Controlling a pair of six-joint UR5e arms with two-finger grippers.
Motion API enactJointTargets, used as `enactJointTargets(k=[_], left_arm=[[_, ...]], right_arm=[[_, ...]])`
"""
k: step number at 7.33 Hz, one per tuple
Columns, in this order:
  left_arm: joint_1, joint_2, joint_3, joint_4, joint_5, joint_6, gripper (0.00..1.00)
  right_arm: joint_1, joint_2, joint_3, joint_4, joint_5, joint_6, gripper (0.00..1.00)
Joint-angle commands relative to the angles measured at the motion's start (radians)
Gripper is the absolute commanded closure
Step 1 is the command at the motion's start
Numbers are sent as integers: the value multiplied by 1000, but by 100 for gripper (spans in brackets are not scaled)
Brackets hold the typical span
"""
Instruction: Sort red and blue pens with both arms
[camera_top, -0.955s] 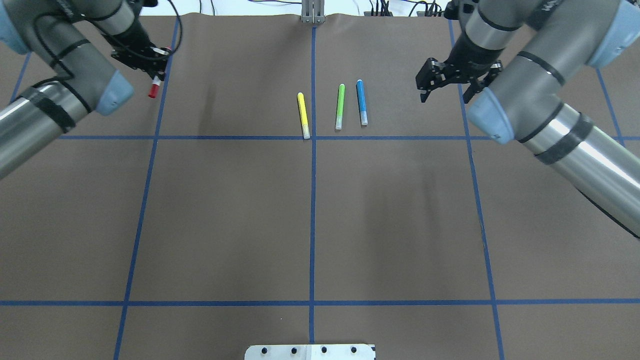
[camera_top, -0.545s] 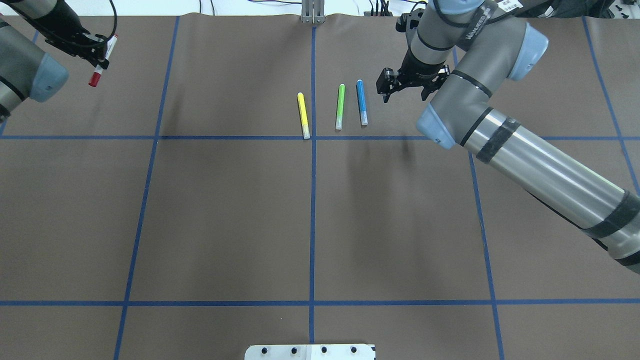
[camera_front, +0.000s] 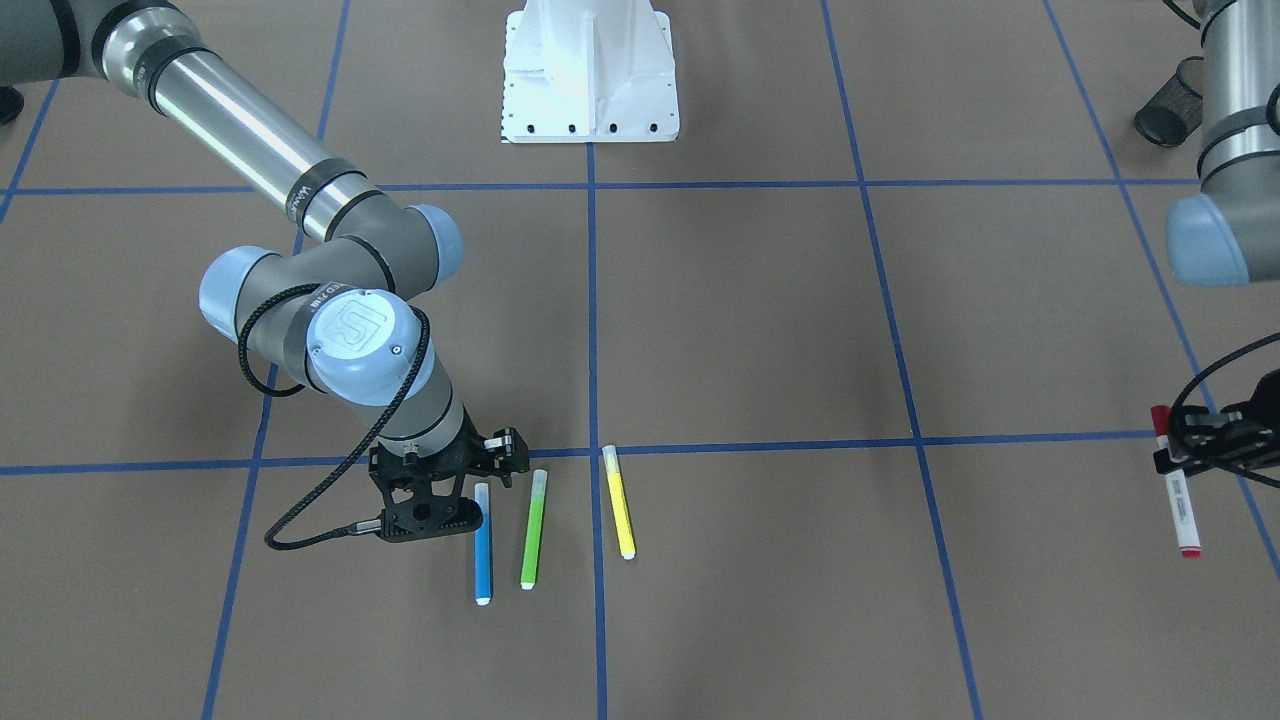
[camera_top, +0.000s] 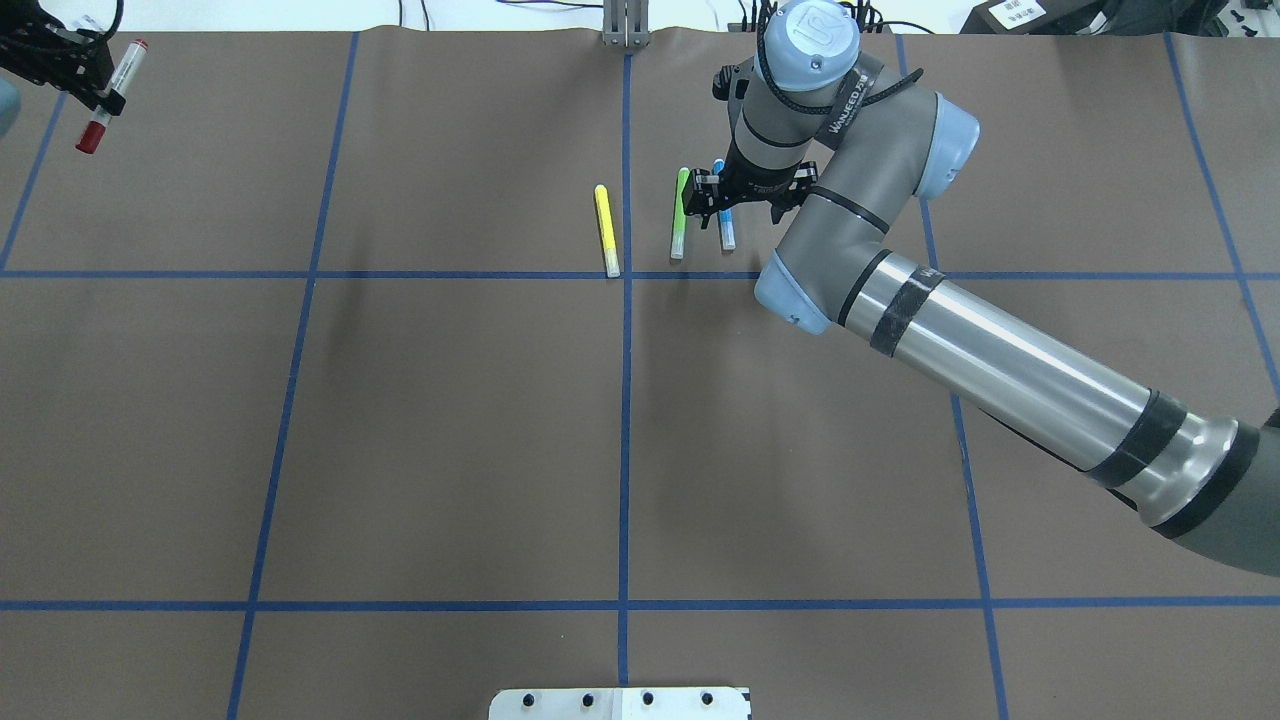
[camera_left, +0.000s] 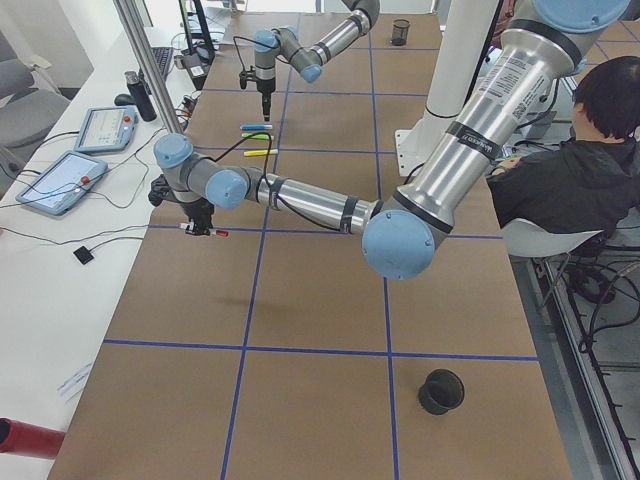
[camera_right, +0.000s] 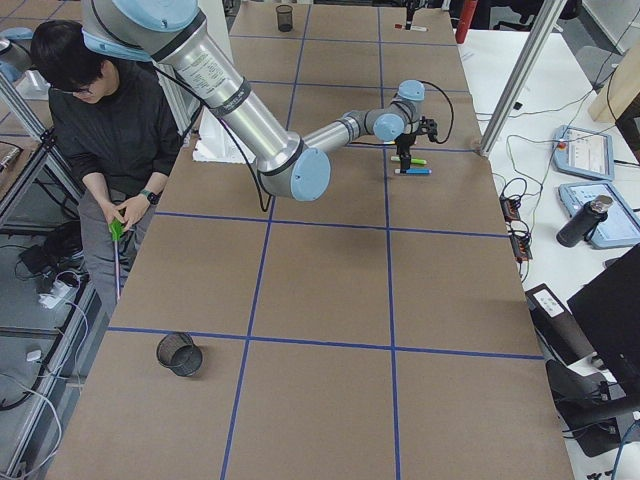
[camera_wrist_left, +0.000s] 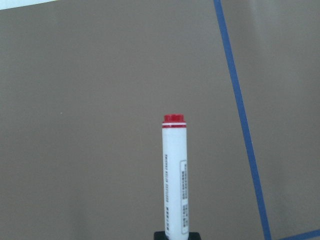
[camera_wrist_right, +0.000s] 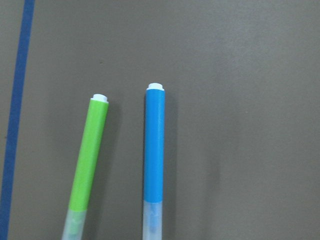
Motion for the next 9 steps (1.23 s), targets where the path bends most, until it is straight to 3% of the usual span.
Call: enactJointTargets(k=[1, 3, 6, 9], left_arm=[[0, 56, -184, 142, -4, 3, 100], [0, 55, -199, 143, -4, 3, 100], [0, 56, -204, 143, -4, 3, 100], [-2, 58, -206, 143, -4, 3, 100]], right_arm=[[-8, 5, -14, 2, -4, 2, 10], [-9, 19, -78, 71, -9, 3, 14], [-9, 22, -109, 74, -47, 2, 19], [-9, 34, -123, 71, -58, 2, 34]])
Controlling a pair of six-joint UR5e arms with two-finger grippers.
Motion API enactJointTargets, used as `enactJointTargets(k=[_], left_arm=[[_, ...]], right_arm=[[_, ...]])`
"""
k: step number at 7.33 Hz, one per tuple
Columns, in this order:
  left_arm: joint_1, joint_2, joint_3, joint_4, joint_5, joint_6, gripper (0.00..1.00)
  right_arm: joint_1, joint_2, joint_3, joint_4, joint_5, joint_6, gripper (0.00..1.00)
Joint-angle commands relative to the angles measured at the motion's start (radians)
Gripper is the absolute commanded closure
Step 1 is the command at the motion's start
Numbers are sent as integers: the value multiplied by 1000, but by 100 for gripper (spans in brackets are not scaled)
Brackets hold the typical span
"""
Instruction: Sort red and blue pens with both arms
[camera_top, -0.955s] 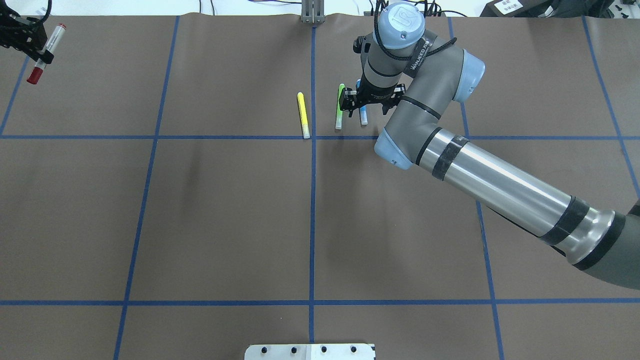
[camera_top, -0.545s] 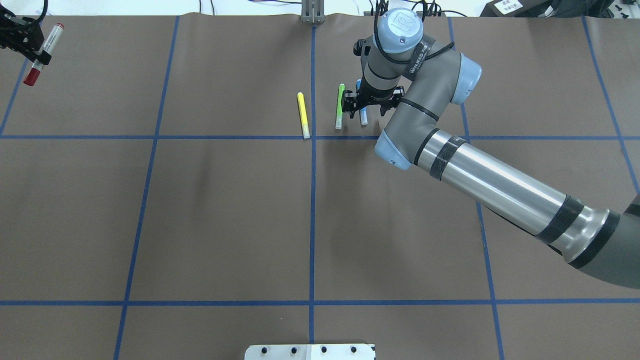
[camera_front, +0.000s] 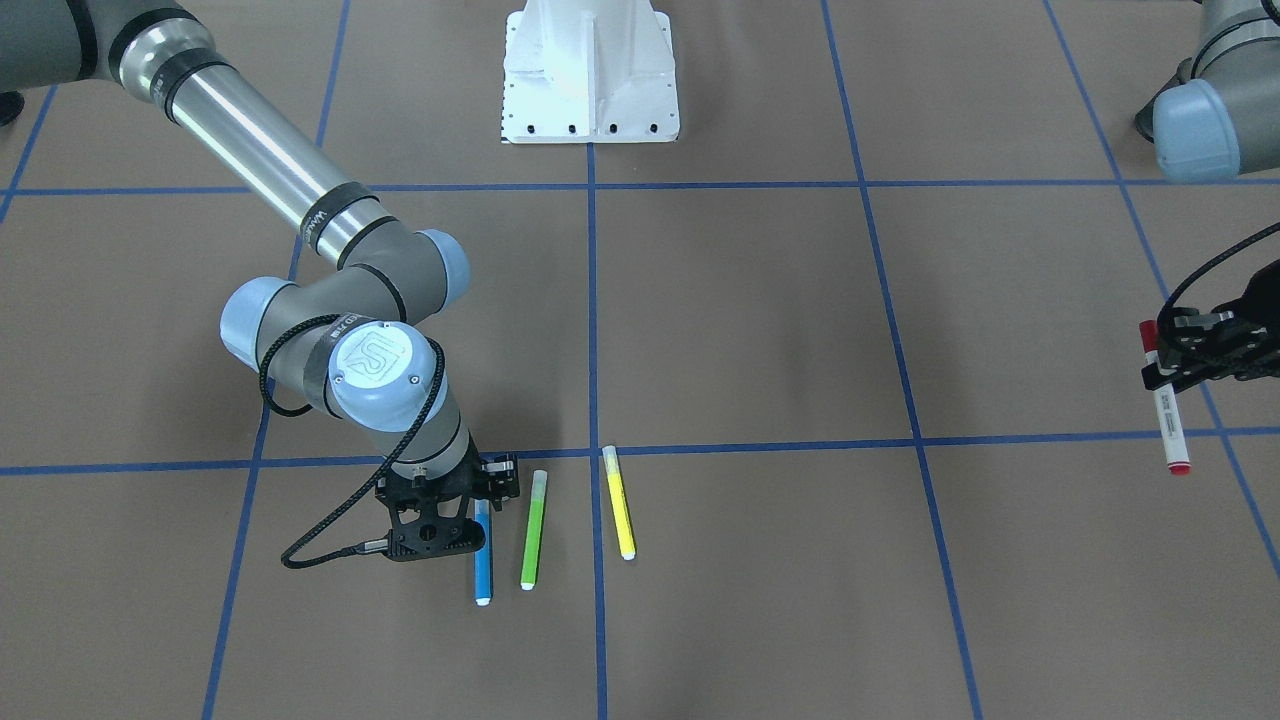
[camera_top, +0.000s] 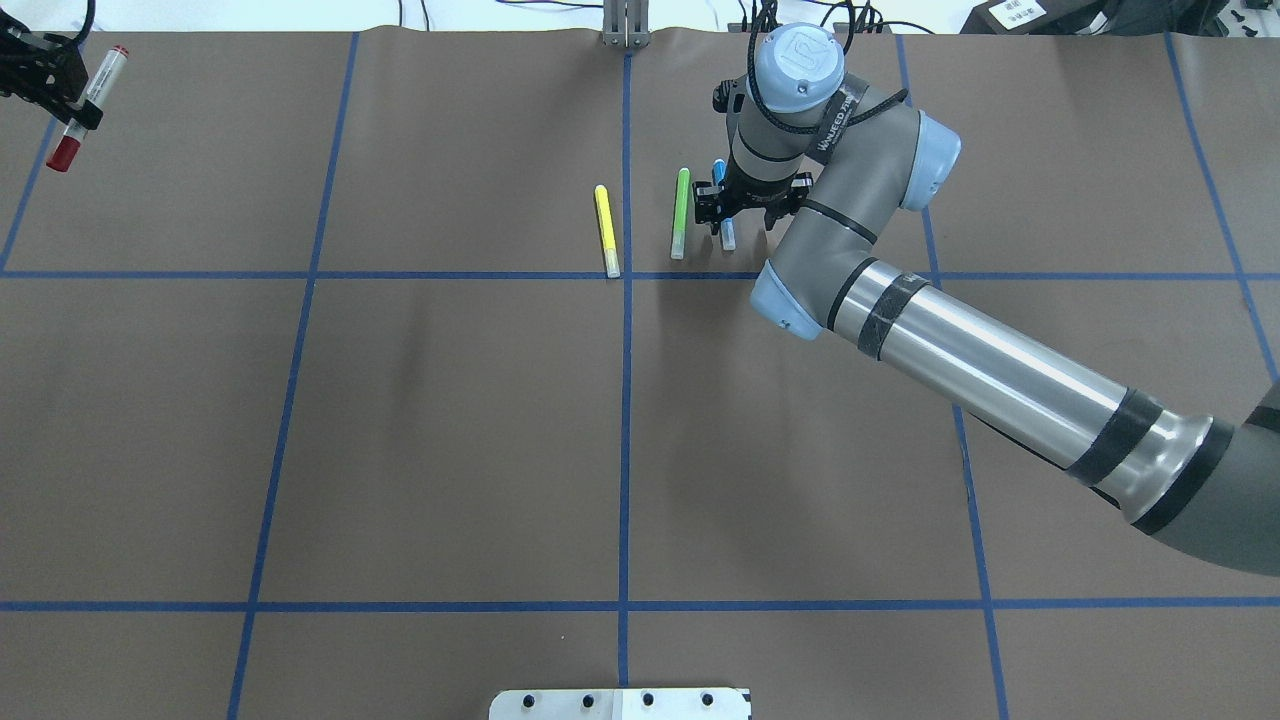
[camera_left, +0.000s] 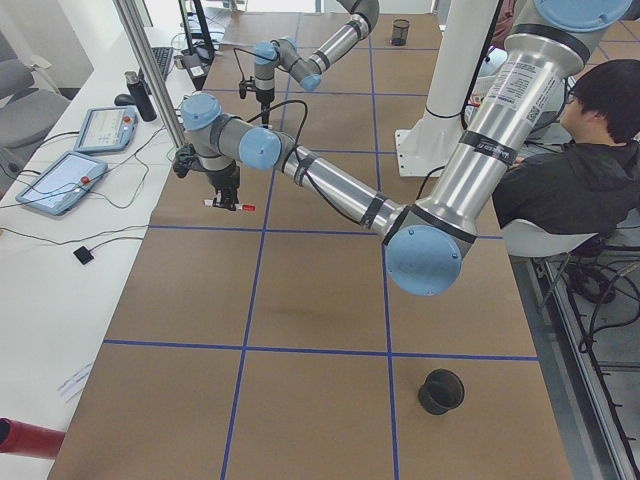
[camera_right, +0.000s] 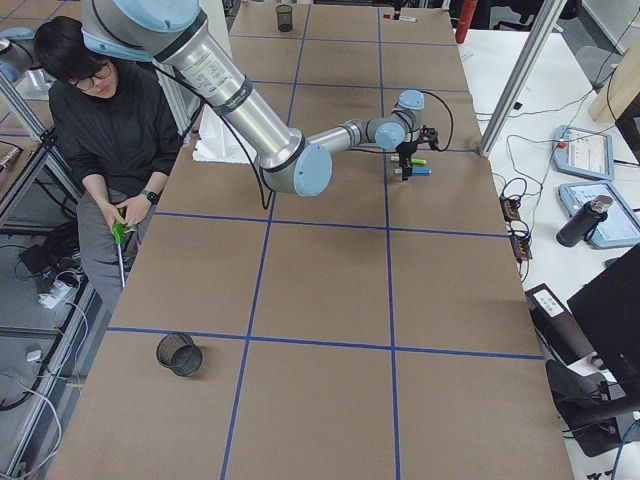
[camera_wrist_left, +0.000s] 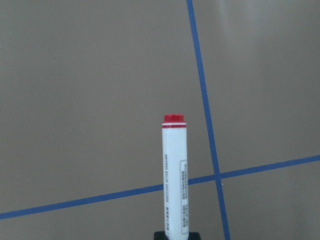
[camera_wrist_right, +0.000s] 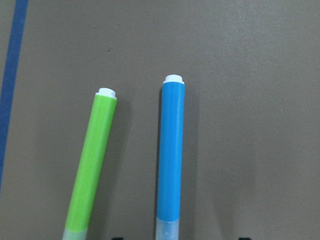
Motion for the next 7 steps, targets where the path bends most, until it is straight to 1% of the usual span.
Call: enactJointTargets(k=[1, 2, 4, 5, 7], left_arm=[[0, 1, 1, 0, 0, 0, 100], [0, 1, -1, 0, 0, 0, 100], [0, 3, -1, 0, 0, 0, 100], [0, 1, 1, 0, 0, 0, 100], [0, 3, -1, 0, 0, 0, 100]], right_arm=[[-2, 11, -13, -1, -13, 0, 36], [-2, 17, -15, -1, -13, 0, 38], [-5, 29, -21, -2, -13, 0, 38], [-8, 47, -47, -4, -15, 0, 39], [-9, 55, -55, -4, -21, 0, 43]])
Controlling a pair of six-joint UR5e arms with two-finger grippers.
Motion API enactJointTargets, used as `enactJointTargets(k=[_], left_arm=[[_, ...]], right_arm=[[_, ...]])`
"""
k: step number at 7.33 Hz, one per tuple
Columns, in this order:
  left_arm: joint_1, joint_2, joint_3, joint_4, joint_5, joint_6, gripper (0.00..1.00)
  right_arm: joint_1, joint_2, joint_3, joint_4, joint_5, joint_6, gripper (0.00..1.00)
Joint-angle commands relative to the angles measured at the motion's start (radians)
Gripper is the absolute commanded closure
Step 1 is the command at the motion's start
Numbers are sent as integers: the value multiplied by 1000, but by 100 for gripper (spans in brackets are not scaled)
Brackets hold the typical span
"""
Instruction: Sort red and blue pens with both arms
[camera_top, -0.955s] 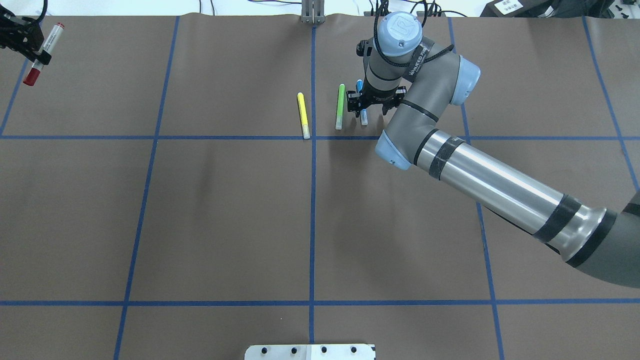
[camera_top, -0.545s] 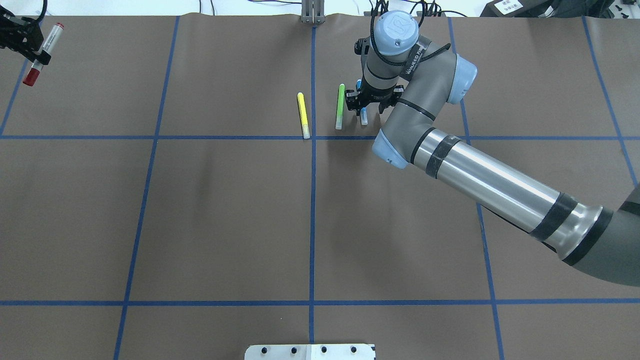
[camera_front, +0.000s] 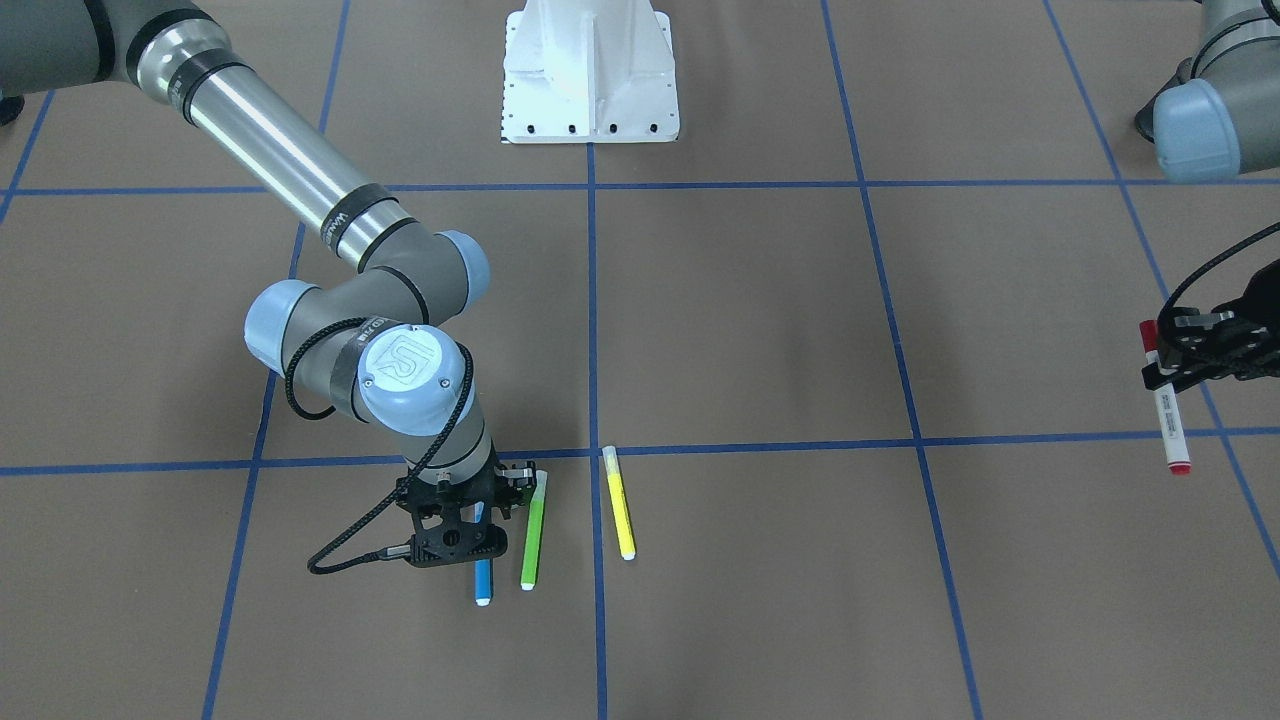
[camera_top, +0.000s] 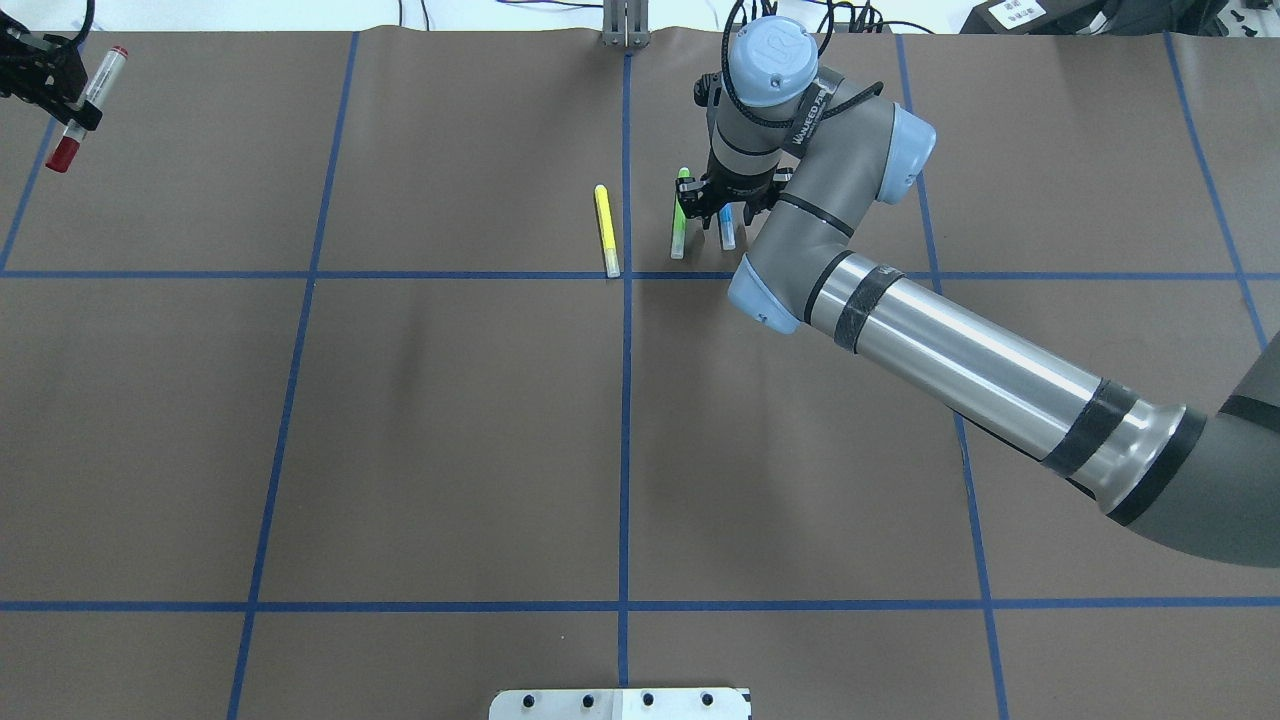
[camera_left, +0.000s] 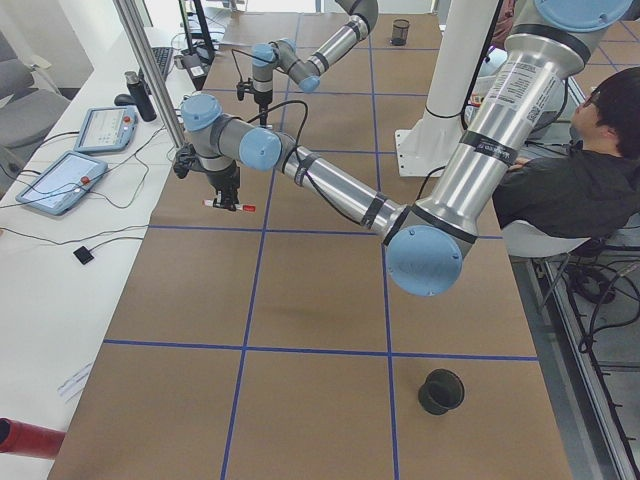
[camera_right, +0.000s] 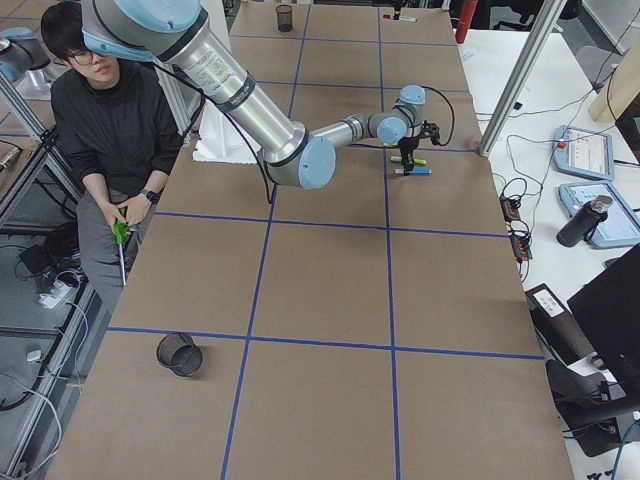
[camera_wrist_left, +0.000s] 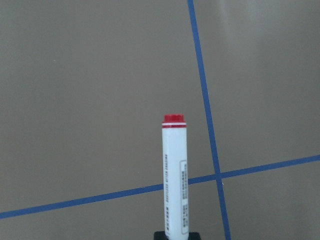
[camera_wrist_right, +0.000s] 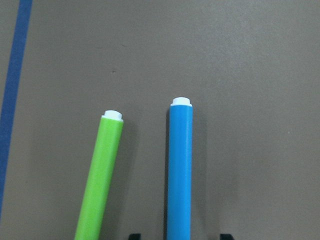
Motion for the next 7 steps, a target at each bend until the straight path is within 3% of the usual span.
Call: enactJointTargets(k=[1, 2, 6, 7], left_arm=[[0, 1, 0, 0, -2, 0, 100], [-1, 0, -2, 2, -2, 0, 100], [-1, 1, -2, 0, -2, 0, 100], [-1, 1, -2, 0, -2, 0, 100]], right_arm=[[-1, 4, -6, 0, -2, -1, 45], [-1, 4, -6, 0, -2, -2, 52], [0, -4, -6, -16, -2, -9, 54], [0, -4, -6, -17, -2, -8, 59]])
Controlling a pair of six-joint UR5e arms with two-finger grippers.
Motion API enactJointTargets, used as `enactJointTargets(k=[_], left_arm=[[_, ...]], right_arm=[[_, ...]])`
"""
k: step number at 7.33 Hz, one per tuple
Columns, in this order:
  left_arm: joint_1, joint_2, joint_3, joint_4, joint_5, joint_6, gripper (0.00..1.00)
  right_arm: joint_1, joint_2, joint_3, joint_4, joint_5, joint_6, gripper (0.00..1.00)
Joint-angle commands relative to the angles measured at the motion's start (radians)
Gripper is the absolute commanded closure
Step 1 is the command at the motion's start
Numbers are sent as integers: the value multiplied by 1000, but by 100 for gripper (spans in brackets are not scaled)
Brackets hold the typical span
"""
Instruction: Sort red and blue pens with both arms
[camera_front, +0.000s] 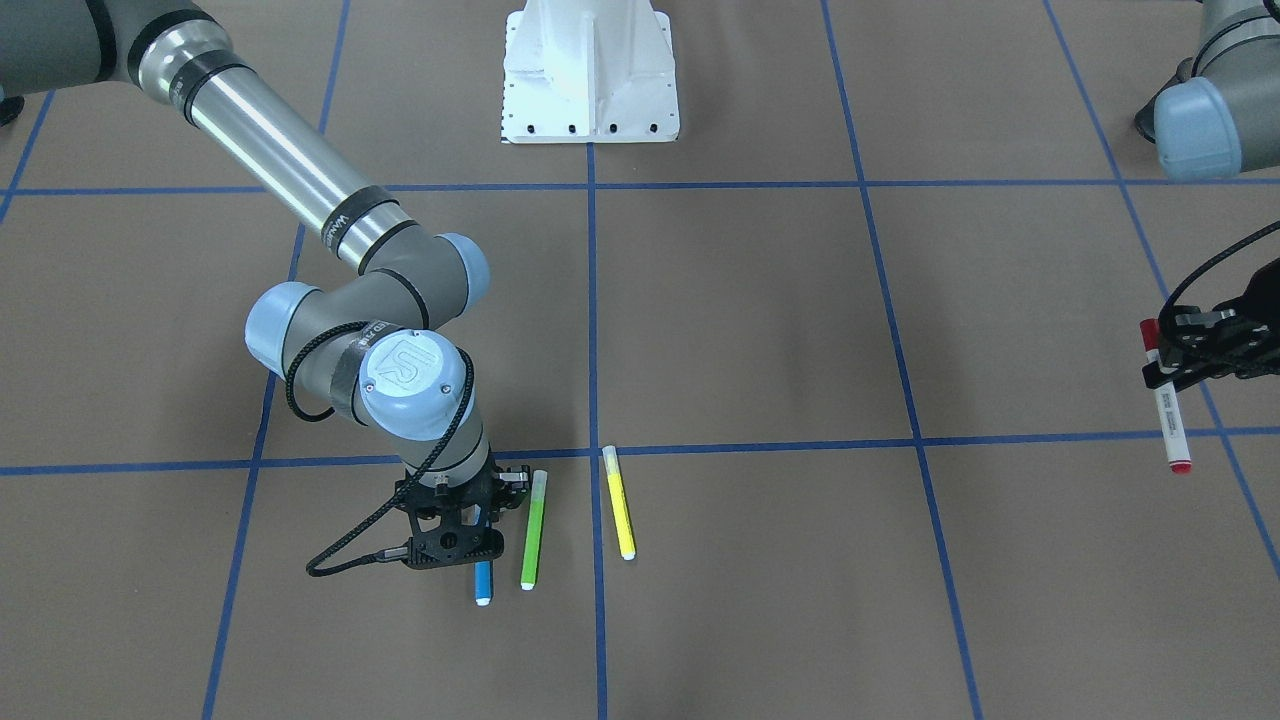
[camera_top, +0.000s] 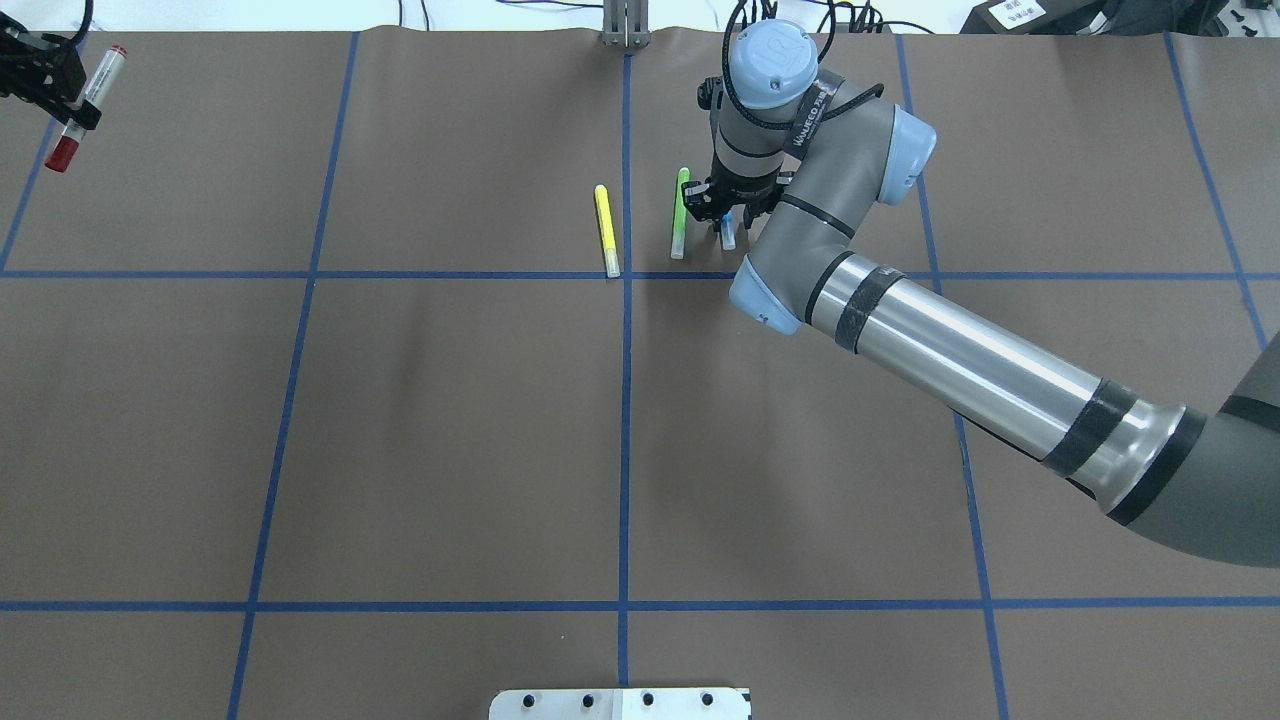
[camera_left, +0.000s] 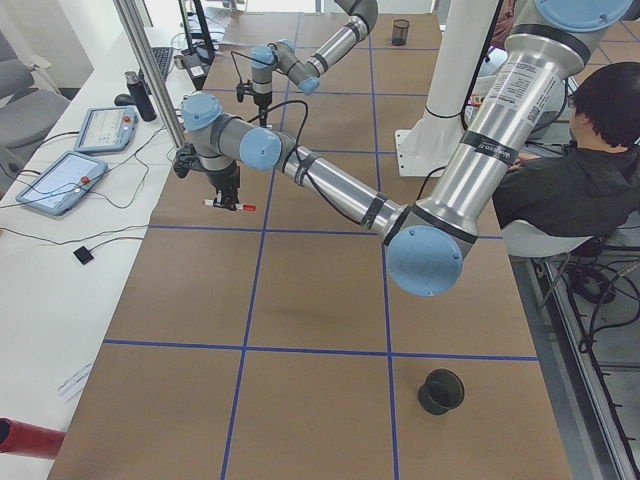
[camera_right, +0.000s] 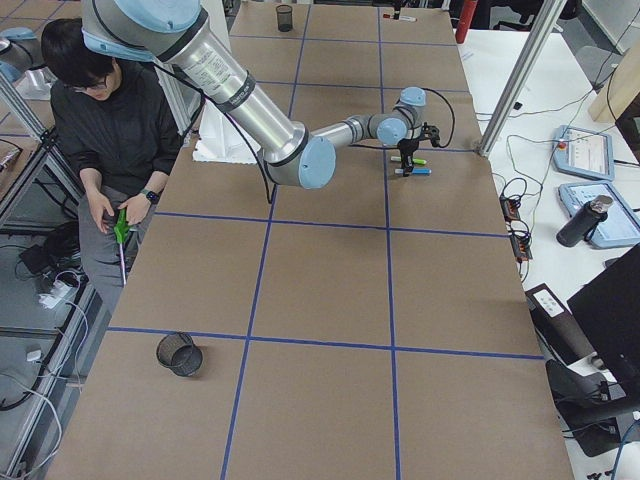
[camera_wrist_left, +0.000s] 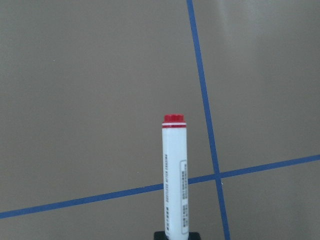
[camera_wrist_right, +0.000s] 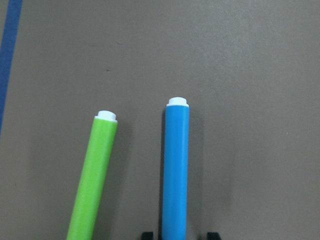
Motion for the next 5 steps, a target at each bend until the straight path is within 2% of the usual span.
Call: enactJointTargets(k=[1, 3, 5], left_arm=[[0, 0, -1, 1, 0, 0, 100], [0, 0, -2, 1, 0, 0, 100], [0, 0, -5, 1, 0, 0, 100]], right_arm=[[0, 4, 0, -10, -1, 6, 65], [0, 7, 0, -16, -1, 8, 81], [0, 6, 0, -17, -1, 4, 79]])
